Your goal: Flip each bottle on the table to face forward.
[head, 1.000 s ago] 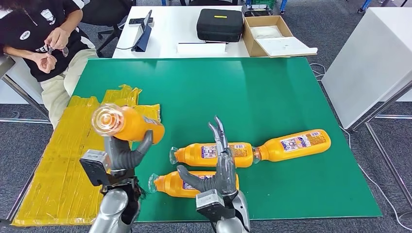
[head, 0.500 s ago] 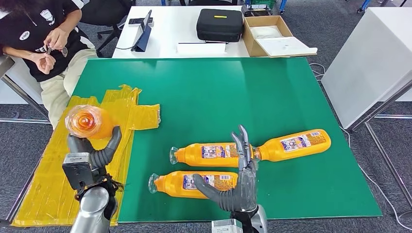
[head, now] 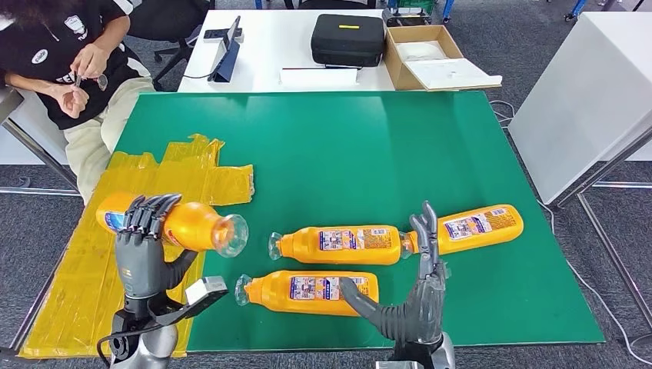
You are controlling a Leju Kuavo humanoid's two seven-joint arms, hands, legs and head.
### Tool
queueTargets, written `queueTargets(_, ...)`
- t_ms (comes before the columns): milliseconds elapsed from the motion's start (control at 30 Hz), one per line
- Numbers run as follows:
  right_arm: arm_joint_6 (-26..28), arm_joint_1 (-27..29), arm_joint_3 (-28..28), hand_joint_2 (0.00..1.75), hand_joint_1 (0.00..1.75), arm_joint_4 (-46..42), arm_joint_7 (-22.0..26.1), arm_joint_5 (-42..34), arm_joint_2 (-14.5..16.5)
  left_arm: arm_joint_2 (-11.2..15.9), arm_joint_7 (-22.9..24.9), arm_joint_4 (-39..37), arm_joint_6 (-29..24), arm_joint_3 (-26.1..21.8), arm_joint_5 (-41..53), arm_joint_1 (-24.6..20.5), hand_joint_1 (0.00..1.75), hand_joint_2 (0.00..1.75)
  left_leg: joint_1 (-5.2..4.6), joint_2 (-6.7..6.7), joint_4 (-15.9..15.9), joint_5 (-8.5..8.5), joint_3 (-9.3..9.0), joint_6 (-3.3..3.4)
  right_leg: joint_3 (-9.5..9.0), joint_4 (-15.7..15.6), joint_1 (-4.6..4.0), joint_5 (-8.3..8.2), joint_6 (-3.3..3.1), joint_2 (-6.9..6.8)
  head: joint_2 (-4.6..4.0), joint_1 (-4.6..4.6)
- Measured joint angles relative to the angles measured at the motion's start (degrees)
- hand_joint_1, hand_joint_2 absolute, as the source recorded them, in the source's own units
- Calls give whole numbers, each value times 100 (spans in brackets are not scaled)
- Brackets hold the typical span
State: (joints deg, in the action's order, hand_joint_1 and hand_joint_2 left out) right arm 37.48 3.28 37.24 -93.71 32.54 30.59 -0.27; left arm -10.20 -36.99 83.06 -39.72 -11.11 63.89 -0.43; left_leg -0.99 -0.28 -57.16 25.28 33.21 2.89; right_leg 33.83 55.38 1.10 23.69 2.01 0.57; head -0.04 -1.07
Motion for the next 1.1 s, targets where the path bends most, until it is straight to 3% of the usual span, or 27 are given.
queueTargets(133, 0, -18, -73, 175, 0, -40, 68, -45, -40, -407, -209, -61, -7, -945, 908, -2, 175, 175, -1, 0, -1, 0, -1, 0, 2, -1, 0, 0, 0, 0, 0, -2)
queueTargets(300, 0, 17, -184, 175, 0, -97, 174, -36, -50, -610, 1, -128, -9, -1496, 1380, -4, 175, 175, 2, -1, 0, 0, -1, 0, 4, 0, 0, 0, 0, -1, 1, -2)
queueTargets(467, 0, 158, -404, 175, 0, -233, 338, -35, -32, -635, 434, -295, -10, -1755, 1663, 0, 175, 175, 2, -1, 0, 1, 0, -1, 4, 0, -1, 1, -1, -1, 0, -2)
queueTargets(800, 0, 255, -494, 175, 0, -367, 270, -40, -30, -635, 605, -774, -10, -2200, 1703, -12, 175, 175, 1, -2, 0, 1, 0, -1, 2, -1, 0, 1, -1, -1, 0, -2)
queueTargets(1100, 0, 245, -494, 175, 0, -367, 242, -54, -27, -635, 728, -1061, -10, -2294, 1725, -86, 175, 175, 1, -2, 0, 0, 0, -1, 3, 0, -1, 1, 0, -1, 1, -2)
